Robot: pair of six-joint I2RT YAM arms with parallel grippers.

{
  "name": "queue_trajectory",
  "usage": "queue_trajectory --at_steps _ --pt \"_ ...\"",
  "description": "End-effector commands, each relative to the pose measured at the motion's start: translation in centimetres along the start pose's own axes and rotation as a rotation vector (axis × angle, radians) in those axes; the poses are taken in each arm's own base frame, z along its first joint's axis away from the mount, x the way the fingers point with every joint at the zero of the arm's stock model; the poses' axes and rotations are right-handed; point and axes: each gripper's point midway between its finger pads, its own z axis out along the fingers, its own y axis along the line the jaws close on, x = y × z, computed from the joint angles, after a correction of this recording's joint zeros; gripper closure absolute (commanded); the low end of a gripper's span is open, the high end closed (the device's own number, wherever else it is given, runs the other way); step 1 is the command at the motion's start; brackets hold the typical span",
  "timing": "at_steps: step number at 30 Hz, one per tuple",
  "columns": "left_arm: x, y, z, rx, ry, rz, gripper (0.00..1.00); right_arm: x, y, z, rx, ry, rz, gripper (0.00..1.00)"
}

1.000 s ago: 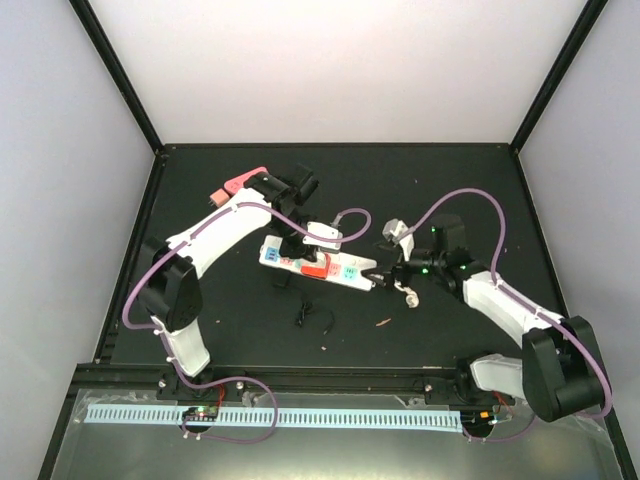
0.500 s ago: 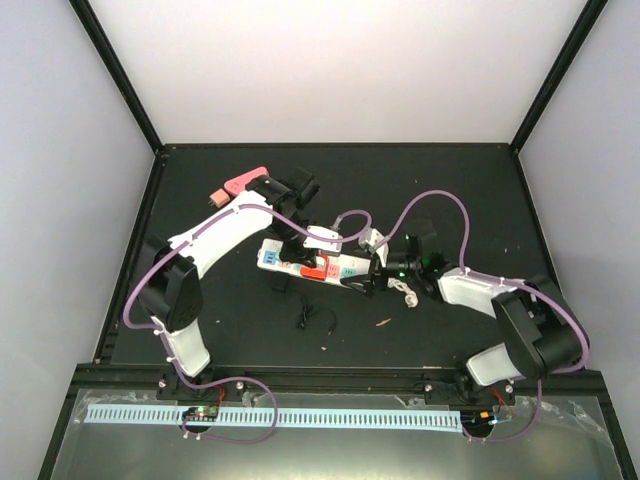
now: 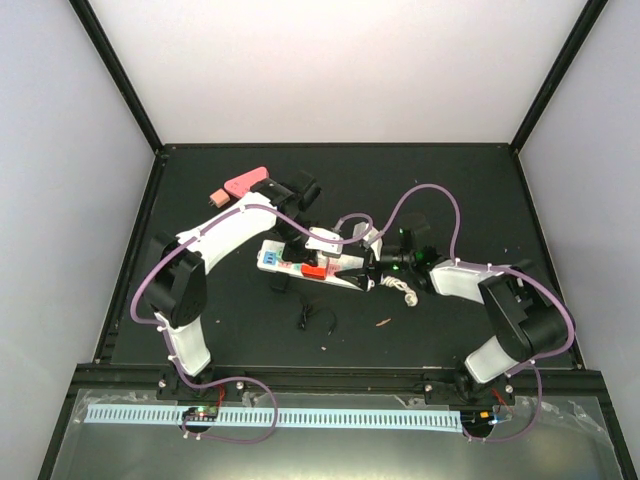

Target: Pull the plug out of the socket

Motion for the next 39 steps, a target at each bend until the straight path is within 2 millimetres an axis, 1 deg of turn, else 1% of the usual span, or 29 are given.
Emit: queue_trajectory --at_steps 1,5,8,10,12,15,16,17,19,22,24,26,30,33,34,36,37,39 --pt "0.9 -2.5 1.3 0.130 0.005 -0.015 0.85 -0.3 0.7 0.5 -0.038 -0.032 -0.053 0.02" --pt "1.3 -3.4 1.5 0.167 0.003 -0.008 0.86 0.0 0.9 0.7 -0.055 -0.032 -0.038 0.02" --pt "1.1 -3.9 1.3 0.208 -0.015 -0.004 0.86 0.0 1.2 0.7 -0.068 -0.034 -0.034 0.02" --pt "1.1 -3.9 1.3 0.222 -0.012 -0.009 0.86 0.1 1.5 0.6 -0.075 -0.035 -0.036 0.02" --pt "1.1 -3.2 1.5 0.205 -0.010 -0.017 0.82 0.1 1.6 0.7 -0.074 -0.033 -0.045 0.02" --pt "0.9 -1.2 1.3 0.138 -0.031 -0.036 0.74 0.1 1.7 1.1 -0.064 -0.033 -0.062 0.02" --pt "0.8 -0.6 1.2 0.119 -0.038 -0.041 0.68 0.1 1.8 1.3 -0.062 -0.033 -0.065 0.02" --pt "0.6 -0.1 1.0 0.102 -0.047 -0.044 0.63 0.0 1.7 1.5 -0.055 -0.038 -0.072 0.02" --pt "0.3 0.5 0.6 0.076 -0.063 -0.045 0.58 -0.1 1.4 1.8 -0.036 -0.044 -0.085 0.02" --pt "-0.1 0.7 0.2 0.052 -0.086 -0.037 0.51 -0.5 0.6 2.1 -0.004 -0.057 -0.094 0.02" --pt "-0.4 0.6 -0.2 0.037 -0.106 -0.032 0.49 -0.8 0.2 2.3 0.004 -0.065 -0.101 0.02" --pt "-0.4 0.5 -0.6 0.016 -0.122 -0.023 0.45 -0.7 -0.1 2.6 0.014 -0.065 -0.104 0.02" --pt "-0.2 0.7 -2.1 -0.037 -0.170 -0.026 0.35 -0.2 -0.4 3.2 0.021 -0.053 -0.108 0.01" --pt "0.0 0.6 -3.1 -0.048 -0.209 -0.039 0.22 0.2 -0.4 3.9 0.018 -0.039 -0.111 0.01" --pt "0.1 0.6 -3.5 -0.056 -0.218 -0.042 0.16 0.3 -0.4 4.2 0.017 -0.033 -0.116 0.00" --pt "0.3 0.5 -4.1 -0.070 -0.236 -0.049 0.10 0.5 -0.3 4.6 0.014 -0.023 -0.128 0.00" --pt "0.3 0.5 -4.5 -0.078 -0.245 -0.050 0.05 0.5 -0.4 4.8 0.015 -0.021 -0.133 0.00" --pt "0.7 0.6 -5.2 -0.107 -0.262 -0.066 0.01 0.5 -0.7 5.2 0.020 -0.017 -0.133 0.00"
